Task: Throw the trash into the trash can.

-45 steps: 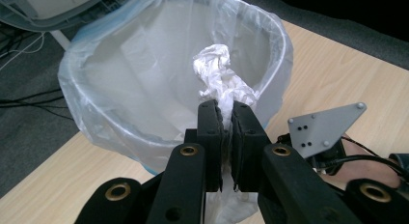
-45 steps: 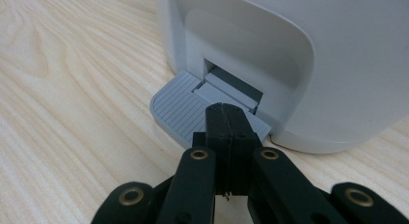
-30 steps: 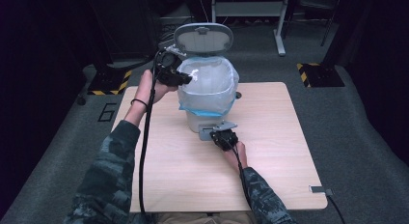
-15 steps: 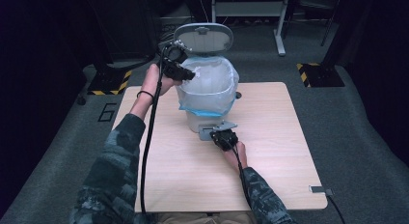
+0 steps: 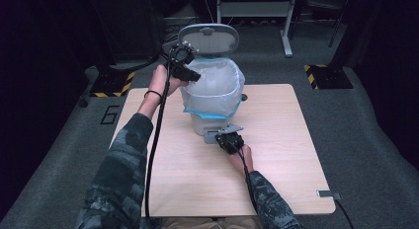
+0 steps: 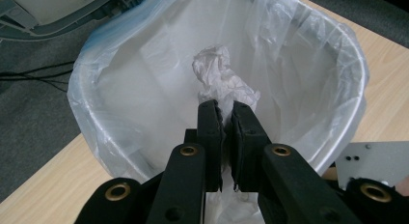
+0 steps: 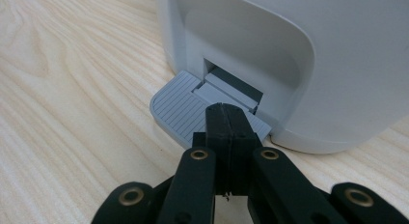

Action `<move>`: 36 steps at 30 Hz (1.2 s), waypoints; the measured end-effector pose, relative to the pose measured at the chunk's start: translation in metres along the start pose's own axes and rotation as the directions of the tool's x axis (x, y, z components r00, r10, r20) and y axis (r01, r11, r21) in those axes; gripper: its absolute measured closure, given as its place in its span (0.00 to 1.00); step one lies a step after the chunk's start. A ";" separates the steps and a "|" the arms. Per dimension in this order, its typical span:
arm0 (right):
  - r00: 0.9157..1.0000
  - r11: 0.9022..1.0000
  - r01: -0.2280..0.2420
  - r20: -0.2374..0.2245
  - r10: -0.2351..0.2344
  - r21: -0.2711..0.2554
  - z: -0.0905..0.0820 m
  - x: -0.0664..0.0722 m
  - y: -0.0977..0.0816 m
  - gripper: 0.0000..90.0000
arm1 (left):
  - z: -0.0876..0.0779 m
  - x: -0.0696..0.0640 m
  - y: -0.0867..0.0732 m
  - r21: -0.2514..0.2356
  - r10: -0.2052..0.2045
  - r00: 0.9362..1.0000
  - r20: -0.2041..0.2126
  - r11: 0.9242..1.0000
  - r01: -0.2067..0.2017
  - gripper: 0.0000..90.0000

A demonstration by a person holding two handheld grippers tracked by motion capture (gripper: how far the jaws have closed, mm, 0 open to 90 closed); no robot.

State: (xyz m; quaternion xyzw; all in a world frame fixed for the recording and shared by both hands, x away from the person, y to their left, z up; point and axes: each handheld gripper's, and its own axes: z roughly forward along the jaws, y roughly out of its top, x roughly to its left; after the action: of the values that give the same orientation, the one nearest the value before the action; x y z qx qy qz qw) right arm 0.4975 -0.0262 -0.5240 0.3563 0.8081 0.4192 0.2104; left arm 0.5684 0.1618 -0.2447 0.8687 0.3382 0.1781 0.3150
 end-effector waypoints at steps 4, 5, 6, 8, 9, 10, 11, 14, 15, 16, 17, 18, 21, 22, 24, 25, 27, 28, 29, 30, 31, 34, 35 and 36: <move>1.000 1.000 0.003 0.003 -0.003 0.001 0.000 0.000 0.000 1.00 | 0.005 0.001 0.002 0.007 -0.015 1.000 -0.005 1.000 0.015 0.93; 1.000 1.000 0.003 0.004 -0.003 0.002 0.000 0.000 0.000 1.00 | 0.006 0.000 0.003 0.004 -0.016 1.000 -0.005 1.000 0.016 0.93; 1.000 1.000 0.003 0.003 -0.003 0.002 0.000 0.000 0.000 1.00 | 0.008 0.000 0.004 0.004 -0.014 1.000 -0.006 1.000 0.014 0.93; 1.000 1.000 0.003 0.003 -0.003 0.001 0.000 0.000 0.000 1.00 | 0.010 -0.002 0.006 0.004 -0.016 1.000 -0.006 1.000 0.016 0.93; 1.000 1.000 0.003 0.003 -0.003 0.001 0.000 0.000 0.000 1.00 | 0.011 -0.002 0.007 0.004 -0.015 1.000 -0.008 1.000 0.015 0.93; 1.000 1.000 0.004 0.004 -0.004 0.001 0.000 0.000 0.000 1.00 | 0.012 -0.003 0.008 0.007 -0.014 1.000 -0.009 1.000 0.014 0.93; 1.000 1.000 0.004 0.004 -0.004 0.001 0.000 0.000 0.000 1.00 | 0.014 -0.004 0.009 0.009 -0.012 1.000 -0.009 1.000 0.012 0.93; 1.000 1.000 0.003 0.004 -0.003 0.001 0.000 0.000 0.000 1.00 | 0.018 -0.005 0.012 0.012 0.001 1.000 -0.013 1.000 -0.001 0.93; 1.000 1.000 0.003 0.004 -0.003 0.001 0.000 0.000 0.000 1.00 | 0.019 -0.005 0.012 0.016 -0.003 1.000 -0.015 1.000 0.003 0.93; 1.000 1.000 0.001 0.004 -0.001 0.002 0.000 0.000 0.000 1.00 | 0.021 -0.005 0.013 0.017 -0.004 1.000 -0.019 1.000 0.005 0.93; 1.000 1.000 0.001 0.004 -0.001 0.002 0.000 0.000 0.000 1.00 | 0.021 -0.005 0.013 0.017 -0.004 1.000 -0.019 1.000 0.005 0.92; 1.000 1.000 0.001 0.004 -0.001 0.002 0.000 0.000 0.000 1.00 | 0.023 -0.005 0.014 0.020 -0.009 1.000 -0.021 1.000 0.009 0.92; 1.000 1.000 0.002 0.004 -0.002 0.002 0.000 0.000 0.000 1.00 | 0.026 -0.004 0.015 0.030 -0.007 1.000 -0.023 1.000 0.008 0.92; 1.000 1.000 0.001 0.004 -0.001 0.002 0.000 0.000 0.000 1.00 | 0.027 -0.004 0.016 0.035 -0.009 1.000 -0.026 0.999 0.010 0.92; 1.000 1.000 0.001 0.004 -0.001 0.002 0.000 0.000 0.000 1.00 | 0.030 -0.004 0.017 0.029 -0.019 0.999 -0.031 0.999 0.020 0.92; 1.000 1.000 0.001 0.004 -0.001 0.002 0.000 0.000 0.000 1.00 | 0.030 -0.003 0.018 0.031 -0.016 0.999 -0.033 0.999 0.017 0.92; 1.000 1.000 0.000 0.004 0.000 0.002 0.000 0.000 0.000 1.00 | 0.031 -0.003 0.019 0.031 -0.017 0.999 -0.037 0.999 0.018 0.92; 1.000 1.000 0.001 0.004 -0.001 0.002 0.000 0.001 0.000 1.00 | 0.032 -0.003 0.019 0.029 -0.021 0.999 -0.037 0.999 0.022 0.92; 1.000 1.000 0.001 0.004 -0.001 0.002 0.000 0.000 0.000 1.00 | 0.032 -0.002 0.020 0.024 -0.029 0.999 -0.045 0.999 0.031 0.90; 1.000 1.000 0.001 0.004 -0.001 0.002 0.000 0.001 0.000 1.00 | 0.032 -0.002 0.020 0.024 -0.029 0.999 -0.045 0.999 0.031 0.84; 1.000 1.000 0.001 0.004 -0.001 0.002 0.000 0.001 0.000 1.00 | 0.033 -0.002 0.021 0.024 -0.044 0.998 -0.052 0.999 0.046 0.84; 1.000 1.000 0.001 0.004 -0.001 0.002 0.000 0.000 0.000 1.00 | 0.033 -0.001 0.022 0.018 -0.079 0.994 -0.076 0.997 0.081 0.47; 1.000 1.000 0.001 0.004 -0.001 0.002 0.000 0.000 0.000 1.00 | 0.031 -0.001 0.021 0.016 -0.084 0.993 -0.079 0.996 0.086 0.33; 1.000 1.000 0.001 0.004 -0.001 0.002 0.000 0.000 0.000 1.00 | 0.029 0.000 0.020 0.014 -0.083 0.994 -0.076 0.996 0.084 0.27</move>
State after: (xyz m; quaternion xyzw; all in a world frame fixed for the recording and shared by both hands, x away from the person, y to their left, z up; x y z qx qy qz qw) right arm 0.4970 -0.0260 -0.5238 0.3572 0.8082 0.4175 0.2119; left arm 0.5929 0.1381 -0.2531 0.8491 0.3874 0.1946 0.3017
